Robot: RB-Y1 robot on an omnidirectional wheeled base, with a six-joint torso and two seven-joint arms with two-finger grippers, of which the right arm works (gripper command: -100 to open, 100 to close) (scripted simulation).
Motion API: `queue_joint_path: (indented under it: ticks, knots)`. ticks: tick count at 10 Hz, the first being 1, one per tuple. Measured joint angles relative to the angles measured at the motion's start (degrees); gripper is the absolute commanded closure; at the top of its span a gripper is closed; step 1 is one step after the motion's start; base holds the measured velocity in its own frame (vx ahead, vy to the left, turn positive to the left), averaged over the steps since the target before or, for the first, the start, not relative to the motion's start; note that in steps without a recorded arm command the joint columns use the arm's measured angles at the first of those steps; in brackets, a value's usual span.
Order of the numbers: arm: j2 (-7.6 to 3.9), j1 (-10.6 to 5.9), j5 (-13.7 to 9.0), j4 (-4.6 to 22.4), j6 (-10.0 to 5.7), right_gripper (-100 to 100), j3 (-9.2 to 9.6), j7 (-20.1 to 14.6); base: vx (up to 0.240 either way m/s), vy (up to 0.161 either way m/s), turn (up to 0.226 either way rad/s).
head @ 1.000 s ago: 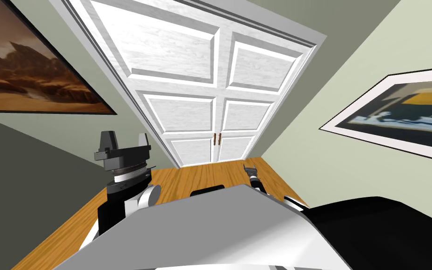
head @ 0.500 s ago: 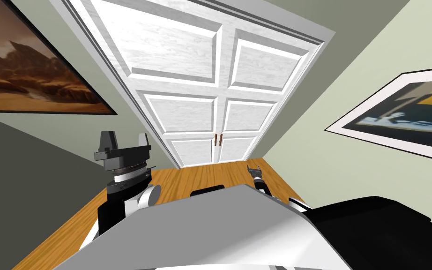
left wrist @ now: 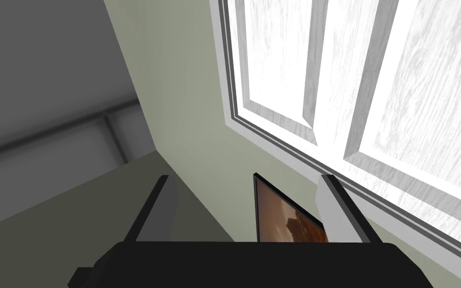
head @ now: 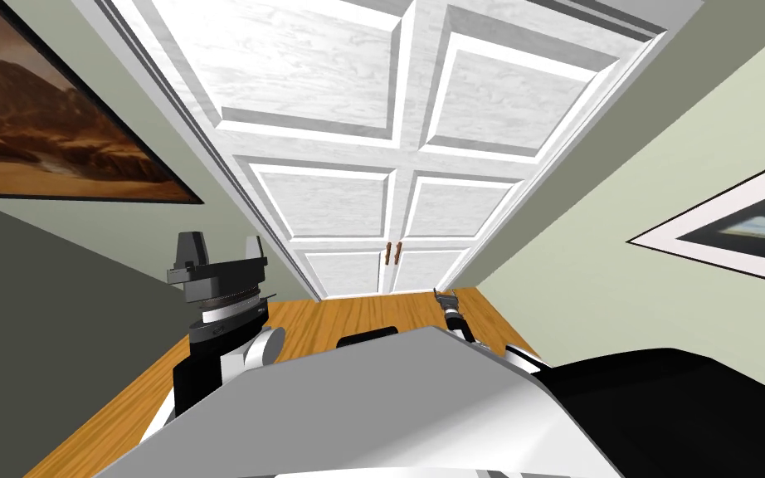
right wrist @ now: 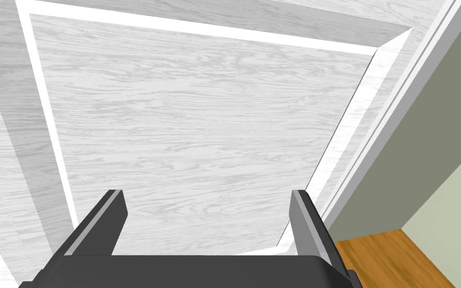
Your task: Pull the door open
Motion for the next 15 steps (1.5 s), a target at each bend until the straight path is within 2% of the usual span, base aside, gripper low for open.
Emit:
queue_joint_path:
  ticks: [1, 2, 4, 5, 6, 7, 9, 10, 12, 14, 15]
  knots:
    - [-0.17, 0.32, -0.2, -2.0, 0.51, -100, -0.26, 1.0, 0.165, -0.001, 0.133]
    - [0.57, -0.45, 0.3, -1.4, 0.16, -100, 0.20, 0.6, 0.186, 0.002, 0.137]
    - [1.46, -2.18, 0.7, -1.8, 0.22, -100, 0.63, 0.0, 0.155, 0.011, 0.108]
    - [1.59, -2.44, 0.5, -3.7, 0.82, -100, 0.44, 0.8, 0.186, -0.009, 0.112]
    - [2.29, -3.22, 1.0, -3.2, 0.54, -100, 0.93, 0.5, 0.185, -0.013, 0.106]
    - [3.02, -4.73, 1.6, -1.6, 0.06, -100, 1.56, -0.8, 0.131, 0.005, 0.033]
    - [2.83, -4.26, 1.3, -4.0, 0.54, -100, 1.22, 0.1, 0.083, 0.023, 0.065]
    - [3.97, -5.74, 1.9, -2.7, 0.23, -100, 1.85, -0.5, 0.137, 0.029, 0.111]
    - [4.11, -5.92, 1.9, -5.2, 0.64, -100, 1.83, 0.1, 0.161, 0.033, 0.115]
    - [5.15, -7.37, 2.5, -4.4, 0.12, -100, 2.54, -0.8, 0.089, 0.002, 0.002]
    - [5.05, -7.23, 2.3, -5.4, 0.44, -100, 2.33, -0.3, 0.018, -0.003, -0.003]
